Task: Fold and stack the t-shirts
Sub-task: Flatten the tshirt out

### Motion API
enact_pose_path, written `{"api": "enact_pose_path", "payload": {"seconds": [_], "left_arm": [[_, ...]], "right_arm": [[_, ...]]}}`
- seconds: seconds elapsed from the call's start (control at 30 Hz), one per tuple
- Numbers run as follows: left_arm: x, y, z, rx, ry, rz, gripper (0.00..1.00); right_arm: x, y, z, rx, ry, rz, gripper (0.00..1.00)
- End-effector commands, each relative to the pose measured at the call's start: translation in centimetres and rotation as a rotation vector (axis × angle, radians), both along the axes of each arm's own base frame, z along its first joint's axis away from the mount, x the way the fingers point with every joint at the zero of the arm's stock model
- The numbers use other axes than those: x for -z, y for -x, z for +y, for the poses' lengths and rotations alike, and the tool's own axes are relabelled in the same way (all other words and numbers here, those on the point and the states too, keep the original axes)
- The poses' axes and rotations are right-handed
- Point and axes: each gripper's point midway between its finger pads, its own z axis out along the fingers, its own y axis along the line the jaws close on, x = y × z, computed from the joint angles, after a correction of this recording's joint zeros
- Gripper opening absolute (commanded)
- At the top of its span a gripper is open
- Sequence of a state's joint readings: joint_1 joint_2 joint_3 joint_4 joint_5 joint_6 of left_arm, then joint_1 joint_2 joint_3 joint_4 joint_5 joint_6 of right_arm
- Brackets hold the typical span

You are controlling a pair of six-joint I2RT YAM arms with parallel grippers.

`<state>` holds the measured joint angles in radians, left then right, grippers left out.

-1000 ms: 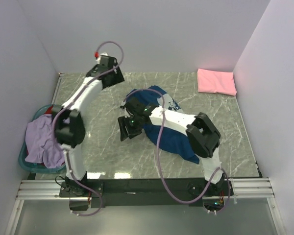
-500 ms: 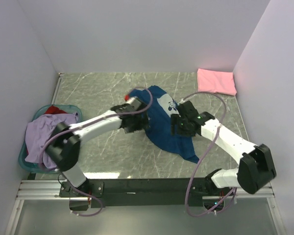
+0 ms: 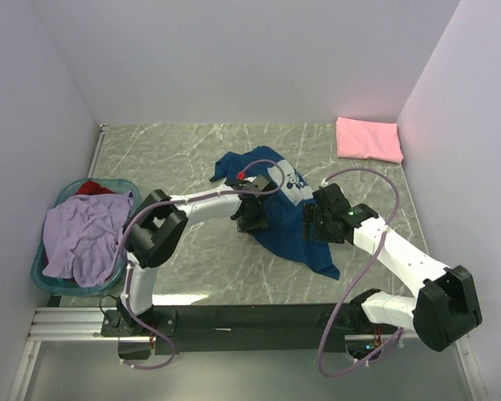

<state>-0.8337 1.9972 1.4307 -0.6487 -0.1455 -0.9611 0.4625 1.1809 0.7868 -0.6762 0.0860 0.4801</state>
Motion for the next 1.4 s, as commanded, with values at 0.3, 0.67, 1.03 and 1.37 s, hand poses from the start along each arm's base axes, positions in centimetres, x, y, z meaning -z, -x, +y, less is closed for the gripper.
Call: {"api": "enact_pose_path", "payload": {"seconds": [0.3, 0.67, 1.03, 1.37], "left_arm": [[-1.8, -0.9, 11.8, -0.156, -0.273, -0.070, 0.01], [-6.4, -4.1, 22.0, -0.315, -0.350, -0.163, 0.47], [-4.6, 4.0, 22.8, -0.337, -0.247, -0.073, 0.73], [-1.3, 4.9, 21.2, -0.309, -0.164, -0.008, 0.34]], "right_arm": [[-0.8, -1.3, -0.3, 0.012, -0.008, -0.049, 0.79], [-1.6, -2.2, 3.0, -0.044, -0.177, -0.043, 0.77], [-2.3, -1.8, 13.3, -0.286, -0.300, -0.006, 0.67], [-0.6, -4.4, 23.8, -0.406, -0.482, 0.104, 0.39]]}}
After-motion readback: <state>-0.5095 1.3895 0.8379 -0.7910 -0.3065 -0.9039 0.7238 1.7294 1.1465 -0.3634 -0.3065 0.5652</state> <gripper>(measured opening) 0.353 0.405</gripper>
